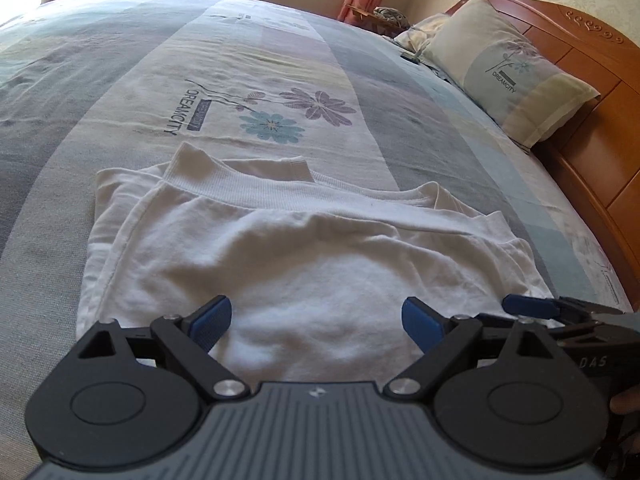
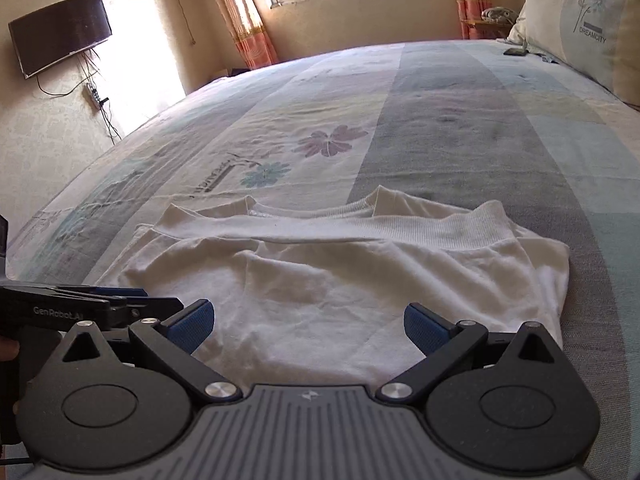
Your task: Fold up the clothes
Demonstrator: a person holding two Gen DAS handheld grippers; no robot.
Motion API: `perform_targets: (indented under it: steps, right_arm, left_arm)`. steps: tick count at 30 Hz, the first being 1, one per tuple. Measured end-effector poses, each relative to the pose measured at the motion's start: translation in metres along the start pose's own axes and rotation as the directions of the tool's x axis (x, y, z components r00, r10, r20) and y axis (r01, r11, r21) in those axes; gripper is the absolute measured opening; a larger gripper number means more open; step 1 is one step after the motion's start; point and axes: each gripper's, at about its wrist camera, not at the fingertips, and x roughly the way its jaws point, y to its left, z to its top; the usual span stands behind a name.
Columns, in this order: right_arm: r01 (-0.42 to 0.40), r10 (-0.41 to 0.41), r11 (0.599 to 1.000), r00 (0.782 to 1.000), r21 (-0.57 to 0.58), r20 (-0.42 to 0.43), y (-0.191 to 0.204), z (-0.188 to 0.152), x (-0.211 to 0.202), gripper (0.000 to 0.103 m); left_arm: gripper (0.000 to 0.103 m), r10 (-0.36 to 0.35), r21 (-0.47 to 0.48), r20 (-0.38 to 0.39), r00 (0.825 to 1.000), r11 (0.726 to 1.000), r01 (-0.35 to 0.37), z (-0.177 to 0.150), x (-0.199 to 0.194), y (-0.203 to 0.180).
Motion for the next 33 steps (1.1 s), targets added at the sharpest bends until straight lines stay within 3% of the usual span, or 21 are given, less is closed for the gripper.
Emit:
perform_targets:
  steps: [6, 10, 15, 25, 29, 33]
  right_arm:
    - [0.027, -0.026, 0.997, 1.000, -0.077, 0.015, 0.005, -0.019, 0.004, 0.103]
    - [0.050, -0.050, 0.993, 0.999, -0.105, 0.005, 0.012, -0.020, 0.001, 0.103]
    - [-0.020, 0.020, 1.000, 1.000, 0.001, 0.014, 0.012, -0.014, -0.016, 0.103]
    - [0.000, -0.001, 1.000, 0.999, 0.016, 0.048, 0.022, -0.025, -0.061, 0.103]
    - [-0.004, 0.002, 1.000, 0.996, 0.023, 0.088, 0.028, -0.032, -0.086, 0.103]
    - [-0.010, 0.011, 1.000, 0.992, -0.004, 0.124, 0.043, -0.041, -0.108, 0.103]
  left_arm:
    - [0.093, -0.011, -0.119, 0.015, 1.000, 0.993, 0.013, 0.003, 0.007, 0.029]
    - [0.093, 0.009, -0.070, 0.047, 0.999, 0.998, -0.005, 0.012, -0.001, 0.022]
    - [0.093, 0.066, -0.116, -0.005, 0.998, 0.991, -0.067, 0.018, 0.011, 0.031]
    - [0.094, -0.017, -0.115, 0.071, 0.997, 0.993, 0.026, 0.043, -0.057, 0.029]
    - [0.094, -0.011, -0.116, 0.122, 0.992, 0.993, 0.026, 0.058, -0.098, 0.036]
    - [0.094, -0.028, -0.088, 0.120, 0.992, 0.995, 0.039, 0.067, -0.117, 0.037]
